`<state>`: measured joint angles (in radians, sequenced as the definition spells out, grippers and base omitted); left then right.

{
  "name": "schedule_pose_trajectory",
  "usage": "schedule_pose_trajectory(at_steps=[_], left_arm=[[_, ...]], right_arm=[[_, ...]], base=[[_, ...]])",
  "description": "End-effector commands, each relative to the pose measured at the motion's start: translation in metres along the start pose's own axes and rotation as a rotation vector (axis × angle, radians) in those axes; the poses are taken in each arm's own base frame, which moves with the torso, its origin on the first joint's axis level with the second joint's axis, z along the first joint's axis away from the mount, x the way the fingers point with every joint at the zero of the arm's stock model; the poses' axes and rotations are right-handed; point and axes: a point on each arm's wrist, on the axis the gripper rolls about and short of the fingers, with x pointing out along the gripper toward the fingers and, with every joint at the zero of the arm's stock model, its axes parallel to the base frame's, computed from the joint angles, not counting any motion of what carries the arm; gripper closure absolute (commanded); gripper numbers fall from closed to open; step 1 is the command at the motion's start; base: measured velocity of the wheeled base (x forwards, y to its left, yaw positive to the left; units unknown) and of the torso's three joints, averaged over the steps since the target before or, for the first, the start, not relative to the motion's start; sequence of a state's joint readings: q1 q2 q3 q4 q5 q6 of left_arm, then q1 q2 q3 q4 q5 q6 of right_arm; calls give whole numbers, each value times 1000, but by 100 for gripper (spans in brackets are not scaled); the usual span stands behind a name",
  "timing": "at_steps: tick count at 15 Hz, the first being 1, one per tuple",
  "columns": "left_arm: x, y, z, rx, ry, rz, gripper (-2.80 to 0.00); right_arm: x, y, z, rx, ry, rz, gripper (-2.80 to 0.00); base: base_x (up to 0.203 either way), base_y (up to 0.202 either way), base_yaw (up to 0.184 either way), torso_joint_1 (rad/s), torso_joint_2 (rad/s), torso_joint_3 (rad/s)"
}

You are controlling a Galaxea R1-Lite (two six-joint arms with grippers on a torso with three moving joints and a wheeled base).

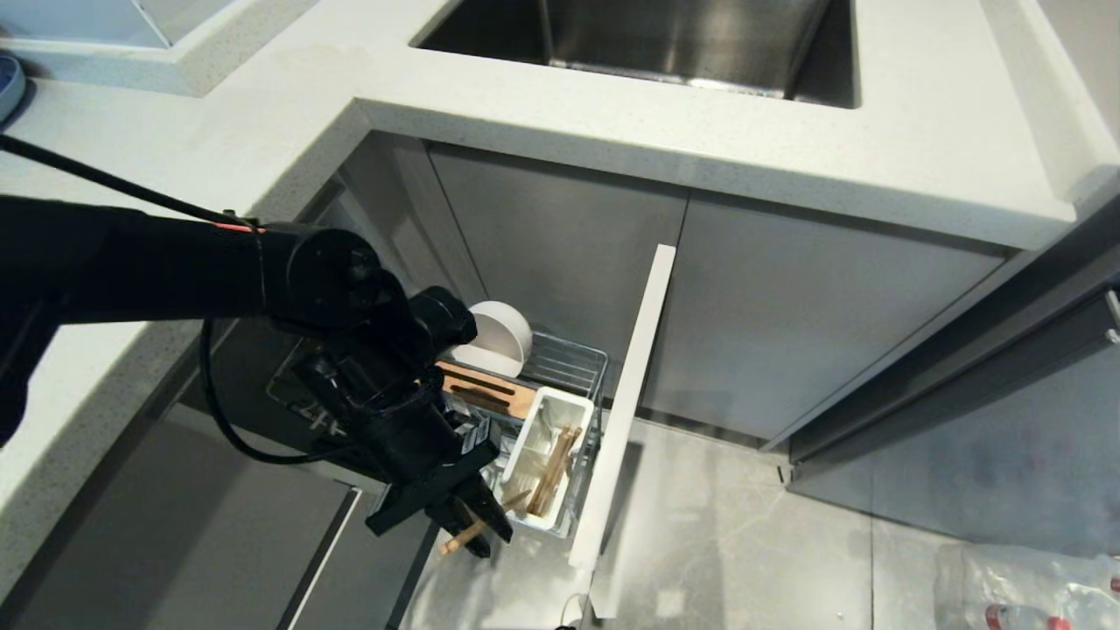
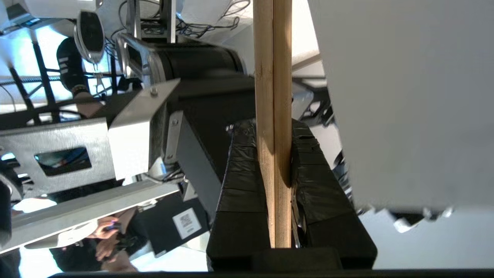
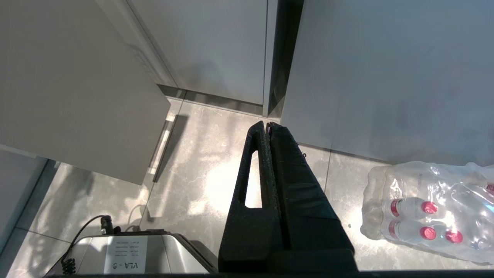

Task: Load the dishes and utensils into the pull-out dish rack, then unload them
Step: Pick up the chopsticks and place it in the cupboard

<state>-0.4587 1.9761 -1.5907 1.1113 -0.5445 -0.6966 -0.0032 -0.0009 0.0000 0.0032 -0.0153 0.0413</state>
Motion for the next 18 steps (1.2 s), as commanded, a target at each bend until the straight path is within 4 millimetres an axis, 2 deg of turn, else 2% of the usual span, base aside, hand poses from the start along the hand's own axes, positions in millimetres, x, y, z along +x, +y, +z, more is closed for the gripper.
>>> schedule_pose_trajectory(at_steps=[1, 14, 18], left_arm=[[7, 3, 12, -35, 18, 12, 0], [31, 5, 47, -50, 48, 30, 0], [31, 8, 54, -66, 44, 28, 0]], right_arm=[[0, 0, 0, 0, 2, 0, 0], [0, 0, 0, 0, 2, 0, 0], [0, 0, 0, 0, 2, 0, 0]], base=[[0, 0, 0, 0, 0, 0], [0, 0, 0, 0, 0, 0], [0, 0, 0, 0, 0, 0]])
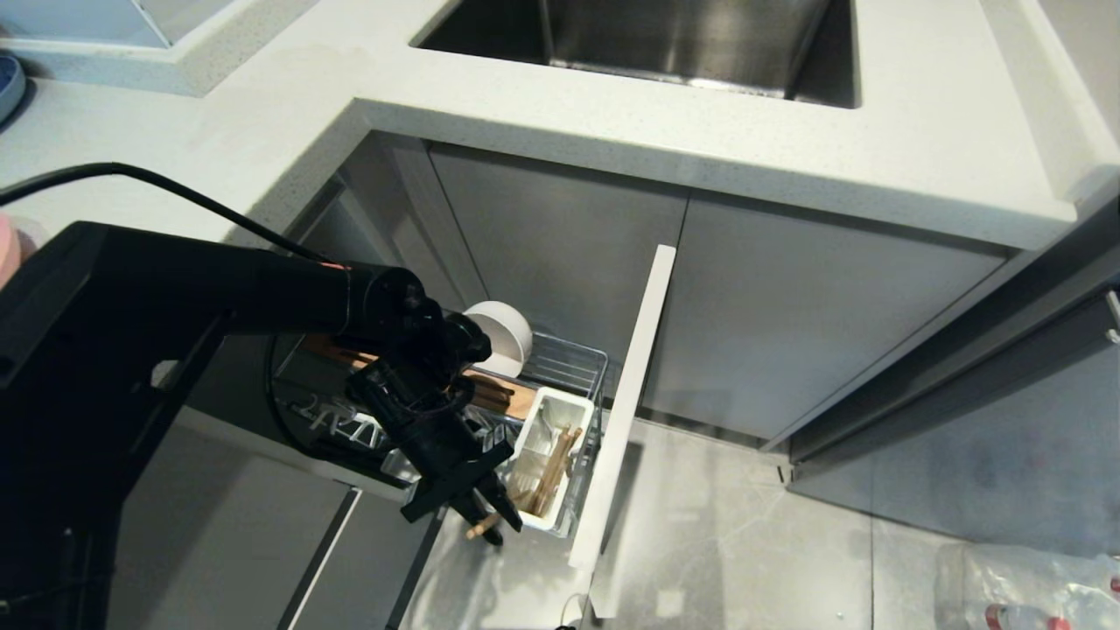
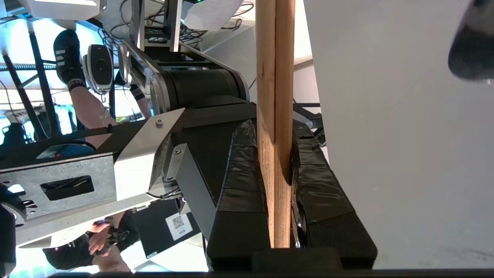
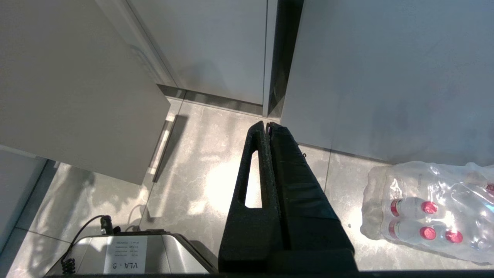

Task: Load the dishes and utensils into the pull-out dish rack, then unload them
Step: Pick up the chopsticks and place it in the cupboard

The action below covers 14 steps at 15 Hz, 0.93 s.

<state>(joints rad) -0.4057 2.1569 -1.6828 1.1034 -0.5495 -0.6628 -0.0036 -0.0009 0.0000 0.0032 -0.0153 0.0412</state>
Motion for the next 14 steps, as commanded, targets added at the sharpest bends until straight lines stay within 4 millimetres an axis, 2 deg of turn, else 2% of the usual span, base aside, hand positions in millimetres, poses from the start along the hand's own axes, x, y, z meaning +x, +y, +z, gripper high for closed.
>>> schedule_pose_trajectory(at_steps=[1, 10, 11, 14], left_arm=[[2, 2, 2, -16, 10, 4, 0], [0, 4, 6, -4, 3, 1, 0], [0, 4, 6, -3, 1, -1, -280], [-1, 4, 7, 0, -5, -4, -280]], right_arm=[[0, 0, 0, 0, 2, 0, 0], [0, 0, 0, 0, 2, 0, 0], [0, 0, 0, 0, 2, 0, 0], [0, 0, 0, 0, 2, 0, 0]], base=[[0, 0, 0, 0, 0, 0], [0, 0, 0, 0, 0, 0], [0, 0, 0, 0, 0, 0], [0, 0, 0, 0, 0, 0]])
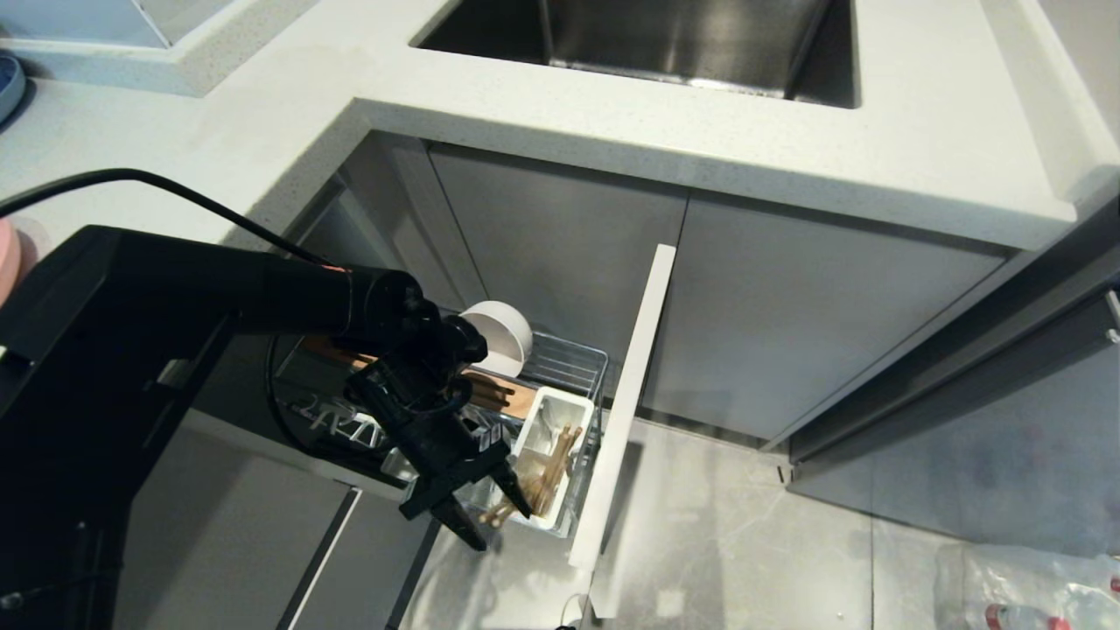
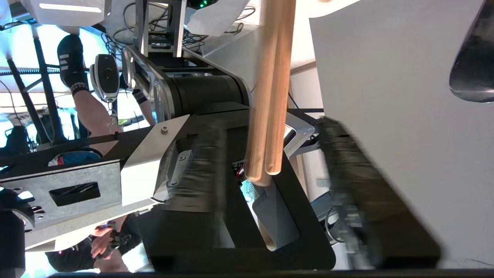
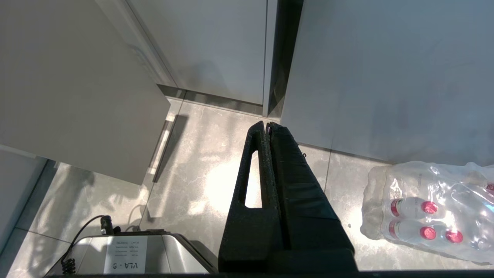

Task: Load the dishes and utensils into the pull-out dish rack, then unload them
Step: Pick up the chopsticks and place it in the cupboard, then pick up the spoon and place it in the cupboard

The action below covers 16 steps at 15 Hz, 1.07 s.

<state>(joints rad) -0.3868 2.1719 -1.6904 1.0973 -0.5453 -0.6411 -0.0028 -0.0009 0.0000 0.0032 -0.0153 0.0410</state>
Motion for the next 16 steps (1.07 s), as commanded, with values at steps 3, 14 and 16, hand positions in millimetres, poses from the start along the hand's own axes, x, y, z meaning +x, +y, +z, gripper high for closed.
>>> schedule_pose_trajectory(at_steps=[3, 14, 16], left_arm=[[-1, 0, -1, -6, 3, -2, -280], [-85, -6, -88, 143, -191, -111, 0], [-100, -4, -112, 181, -221, -135, 0]], right_arm=[[0, 0, 0, 0, 2, 0, 0], [0, 0, 0, 0, 2, 0, 0], [0, 0, 0, 0, 2, 0, 0]], base=[[0, 0, 0, 0, 0, 0], [0, 0, 0, 0, 0, 0], [0, 0, 0, 0, 0, 0]])
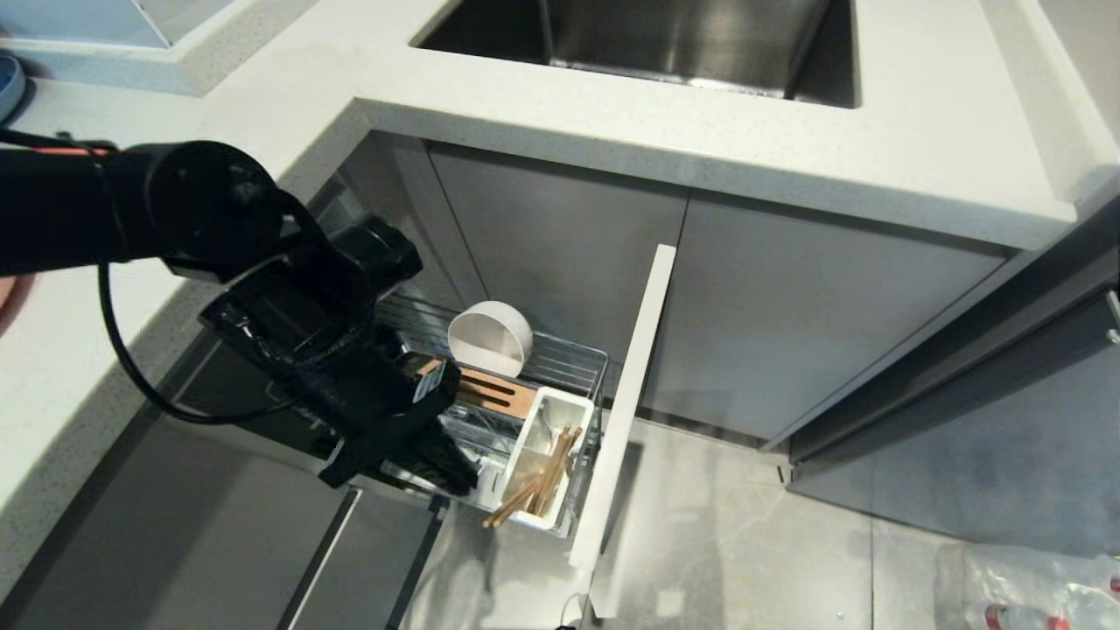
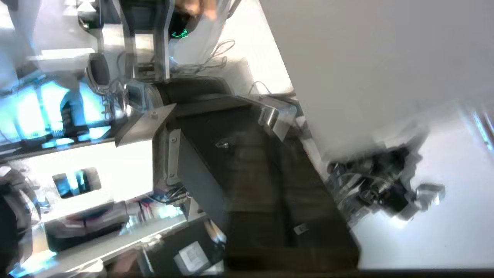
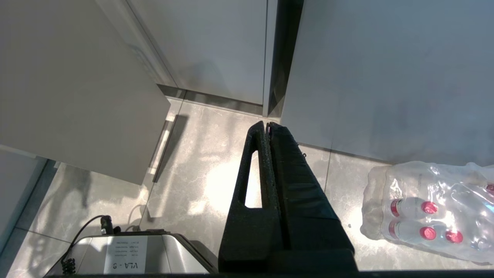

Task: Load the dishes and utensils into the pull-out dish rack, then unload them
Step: Pick up the spoon and place it in the cupboard

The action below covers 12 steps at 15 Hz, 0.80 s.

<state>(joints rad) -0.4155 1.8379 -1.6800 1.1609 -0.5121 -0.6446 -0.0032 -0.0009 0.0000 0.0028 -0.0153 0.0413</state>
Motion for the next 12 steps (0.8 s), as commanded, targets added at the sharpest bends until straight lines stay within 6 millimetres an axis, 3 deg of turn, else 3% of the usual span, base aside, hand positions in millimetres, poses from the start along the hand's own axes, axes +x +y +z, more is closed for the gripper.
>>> schedule_pose_trajectory(at_steps=[1, 7, 10, 12], left_arm=[[-28, -4, -27, 54, -58, -51, 0], [-105, 1, -109, 206, -328, -150, 0], [-149, 15, -151, 229, -621, -132, 0], [-172, 25, -165, 188, -811, -88, 0]], right_arm=[[0, 0, 0, 0, 3, 1, 0], [0, 0, 0, 0, 3, 0, 0], [0, 0, 0, 0, 3, 0, 0], [0, 0, 0, 0, 3, 0, 0]], base=[[0, 0, 0, 0, 0, 0], [0, 0, 0, 0, 0, 0], [0, 0, 0, 0, 0, 0], [0, 0, 0, 0, 0, 0]])
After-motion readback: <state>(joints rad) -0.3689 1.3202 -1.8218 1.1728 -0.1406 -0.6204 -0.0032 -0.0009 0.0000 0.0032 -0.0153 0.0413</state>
